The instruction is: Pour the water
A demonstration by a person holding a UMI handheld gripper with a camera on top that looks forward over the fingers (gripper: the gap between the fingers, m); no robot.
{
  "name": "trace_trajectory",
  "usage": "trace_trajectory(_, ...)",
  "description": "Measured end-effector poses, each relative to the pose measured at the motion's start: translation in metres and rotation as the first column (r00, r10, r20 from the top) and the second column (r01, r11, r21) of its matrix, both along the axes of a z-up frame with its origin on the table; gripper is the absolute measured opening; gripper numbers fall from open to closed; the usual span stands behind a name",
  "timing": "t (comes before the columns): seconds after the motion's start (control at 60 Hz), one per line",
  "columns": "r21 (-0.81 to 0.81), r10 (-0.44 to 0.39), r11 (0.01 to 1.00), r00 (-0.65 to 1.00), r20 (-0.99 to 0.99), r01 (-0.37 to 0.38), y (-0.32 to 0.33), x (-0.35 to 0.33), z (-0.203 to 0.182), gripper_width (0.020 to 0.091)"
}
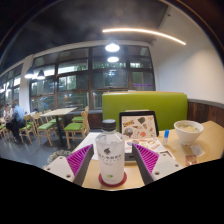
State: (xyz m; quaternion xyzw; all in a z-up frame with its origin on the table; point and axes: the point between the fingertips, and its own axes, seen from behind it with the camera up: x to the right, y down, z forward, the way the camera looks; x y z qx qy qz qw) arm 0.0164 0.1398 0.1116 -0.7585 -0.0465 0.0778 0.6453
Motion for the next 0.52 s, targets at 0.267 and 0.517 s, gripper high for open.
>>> trace_trajectory(0.267, -0.014, 0.036, 0.999, 0.999, -0.006, -0.036, -0.121, 0.007, 0.037, 0.0831)
trace_trajectory(0.517, -0.025, 0.130, 0.991, 0.991, -0.012, -0.131, -0.264, 0.005, 0.038, 0.0829)
